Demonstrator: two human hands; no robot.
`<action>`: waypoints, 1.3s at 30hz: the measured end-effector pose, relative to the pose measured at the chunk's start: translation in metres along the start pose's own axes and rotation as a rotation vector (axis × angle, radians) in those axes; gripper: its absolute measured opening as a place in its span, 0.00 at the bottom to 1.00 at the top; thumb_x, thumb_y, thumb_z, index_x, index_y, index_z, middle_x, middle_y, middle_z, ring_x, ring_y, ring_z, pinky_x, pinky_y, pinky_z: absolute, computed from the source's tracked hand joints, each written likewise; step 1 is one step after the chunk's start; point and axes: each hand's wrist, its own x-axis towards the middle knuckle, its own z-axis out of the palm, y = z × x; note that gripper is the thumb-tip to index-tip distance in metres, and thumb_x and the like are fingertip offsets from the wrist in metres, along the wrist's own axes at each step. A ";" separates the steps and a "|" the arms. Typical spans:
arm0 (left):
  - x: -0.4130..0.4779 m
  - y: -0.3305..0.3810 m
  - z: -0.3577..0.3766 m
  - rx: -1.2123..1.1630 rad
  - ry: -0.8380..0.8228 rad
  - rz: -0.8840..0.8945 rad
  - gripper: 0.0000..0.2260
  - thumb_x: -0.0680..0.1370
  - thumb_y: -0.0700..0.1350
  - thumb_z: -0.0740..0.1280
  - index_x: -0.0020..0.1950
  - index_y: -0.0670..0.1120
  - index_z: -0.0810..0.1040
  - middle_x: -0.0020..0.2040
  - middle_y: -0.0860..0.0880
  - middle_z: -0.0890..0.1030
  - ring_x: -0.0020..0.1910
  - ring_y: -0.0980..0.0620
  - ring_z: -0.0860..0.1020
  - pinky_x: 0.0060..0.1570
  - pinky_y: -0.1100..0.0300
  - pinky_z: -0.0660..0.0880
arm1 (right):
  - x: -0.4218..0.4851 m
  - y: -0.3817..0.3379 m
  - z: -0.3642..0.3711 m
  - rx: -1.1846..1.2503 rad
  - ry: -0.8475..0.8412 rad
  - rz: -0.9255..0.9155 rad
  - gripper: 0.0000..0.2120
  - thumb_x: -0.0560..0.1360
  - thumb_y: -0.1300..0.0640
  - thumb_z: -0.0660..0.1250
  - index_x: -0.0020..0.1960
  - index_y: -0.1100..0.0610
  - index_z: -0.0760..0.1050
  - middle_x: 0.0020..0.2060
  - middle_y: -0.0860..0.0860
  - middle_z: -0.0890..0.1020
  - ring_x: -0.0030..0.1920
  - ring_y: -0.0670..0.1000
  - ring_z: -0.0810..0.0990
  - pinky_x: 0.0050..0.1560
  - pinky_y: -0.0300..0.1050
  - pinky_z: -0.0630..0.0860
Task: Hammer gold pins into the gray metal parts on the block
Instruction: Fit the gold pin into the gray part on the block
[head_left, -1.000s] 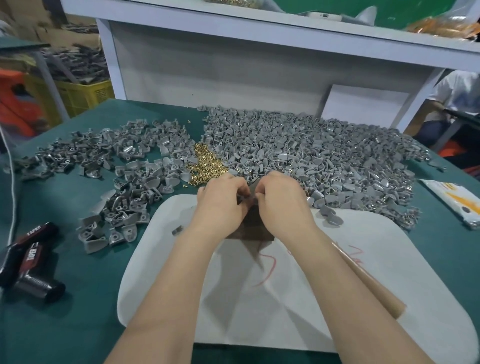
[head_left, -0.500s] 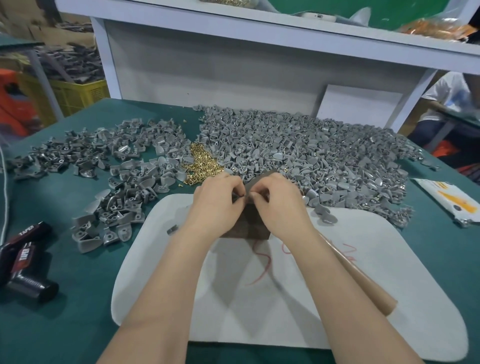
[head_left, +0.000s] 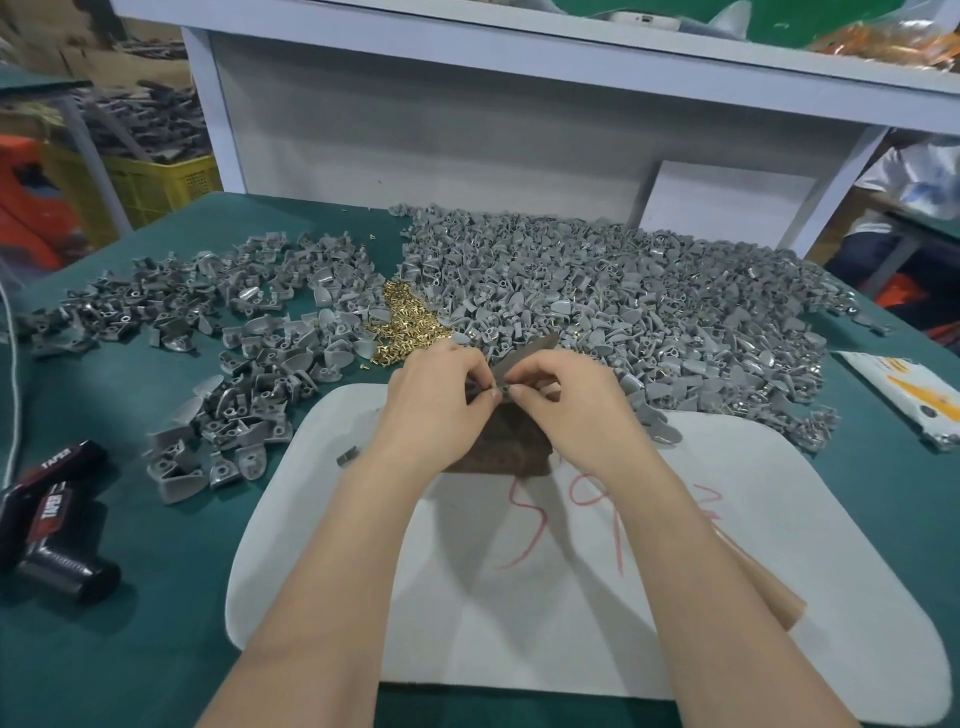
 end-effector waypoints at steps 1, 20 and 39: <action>0.000 0.000 0.000 -0.002 0.001 0.003 0.06 0.75 0.45 0.70 0.40 0.52 0.74 0.46 0.51 0.74 0.52 0.46 0.75 0.55 0.48 0.73 | 0.000 0.000 0.000 -0.011 -0.002 -0.001 0.05 0.74 0.60 0.68 0.47 0.52 0.80 0.39 0.40 0.77 0.43 0.43 0.75 0.45 0.30 0.68; 0.010 -0.009 -0.011 -0.756 0.502 -0.365 0.04 0.77 0.45 0.68 0.42 0.51 0.75 0.42 0.54 0.79 0.46 0.55 0.76 0.47 0.64 0.70 | 0.008 0.000 0.011 -0.045 0.037 0.089 0.08 0.75 0.55 0.67 0.53 0.52 0.81 0.51 0.50 0.79 0.52 0.51 0.77 0.59 0.48 0.72; 0.007 -0.006 -0.005 -0.334 0.403 -0.204 0.03 0.77 0.44 0.67 0.44 0.50 0.75 0.39 0.59 0.76 0.42 0.59 0.76 0.42 0.75 0.69 | 0.024 -0.010 0.013 -0.048 -0.090 0.118 0.10 0.74 0.53 0.68 0.55 0.50 0.81 0.49 0.48 0.83 0.51 0.49 0.79 0.58 0.48 0.74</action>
